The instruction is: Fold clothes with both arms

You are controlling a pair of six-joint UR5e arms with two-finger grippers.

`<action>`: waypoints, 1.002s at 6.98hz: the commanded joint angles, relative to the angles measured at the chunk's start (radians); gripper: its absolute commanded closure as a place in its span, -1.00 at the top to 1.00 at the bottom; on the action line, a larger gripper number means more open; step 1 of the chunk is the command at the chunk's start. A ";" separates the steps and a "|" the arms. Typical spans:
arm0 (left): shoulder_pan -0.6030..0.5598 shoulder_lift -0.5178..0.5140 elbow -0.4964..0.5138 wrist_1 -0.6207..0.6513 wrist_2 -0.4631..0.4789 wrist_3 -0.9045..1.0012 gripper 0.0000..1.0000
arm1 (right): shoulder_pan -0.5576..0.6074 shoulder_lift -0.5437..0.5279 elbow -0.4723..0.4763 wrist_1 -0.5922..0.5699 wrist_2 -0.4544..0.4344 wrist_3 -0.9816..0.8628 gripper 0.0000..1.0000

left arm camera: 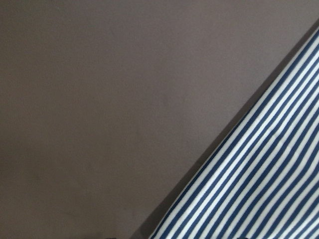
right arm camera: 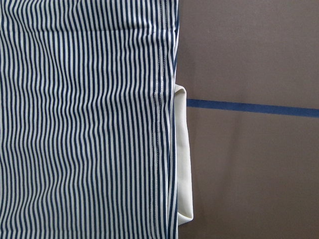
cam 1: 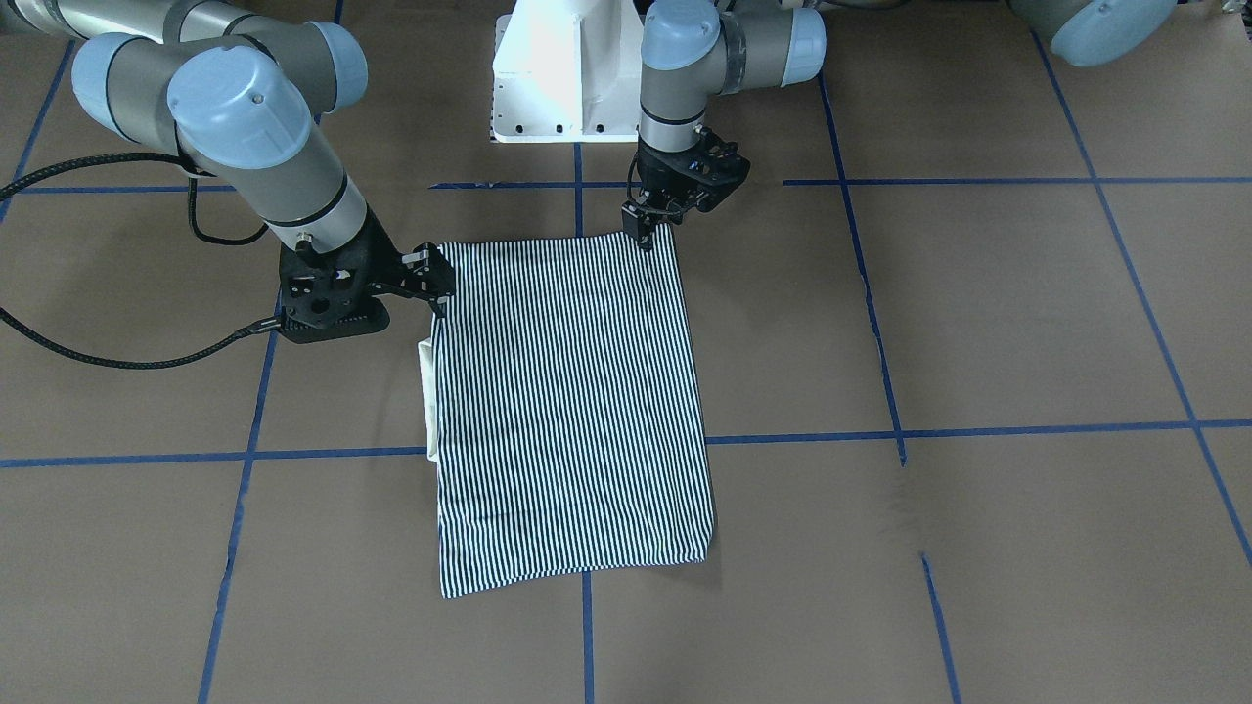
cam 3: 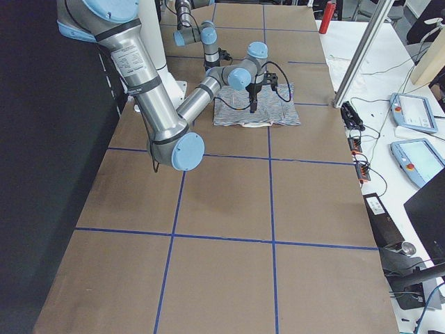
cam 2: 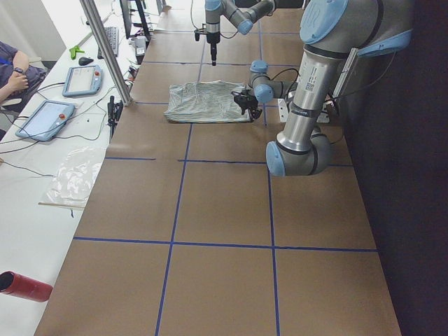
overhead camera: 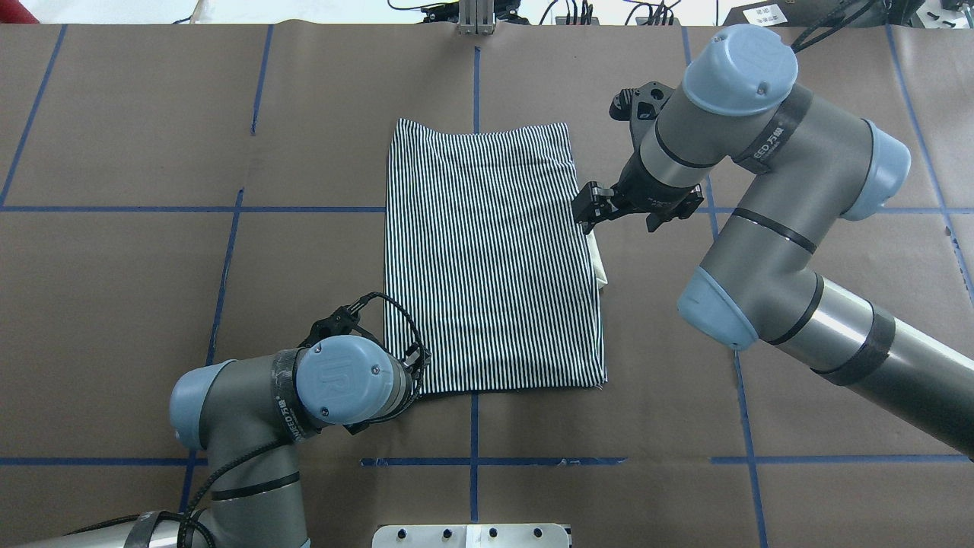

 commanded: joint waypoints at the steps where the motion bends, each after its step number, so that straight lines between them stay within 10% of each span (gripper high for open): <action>1: -0.001 -0.001 -0.001 0.000 0.025 -0.001 -0.78 | 0.000 -0.001 0.000 0.000 0.000 -0.001 1.00; 4: -0.005 0.004 -0.051 0.002 0.027 0.075 -1.00 | 0.002 -0.003 0.002 0.000 0.000 0.001 1.00; 7: -0.007 0.033 -0.092 0.003 0.025 0.204 -1.00 | -0.089 -0.004 0.047 0.034 -0.014 0.467 1.00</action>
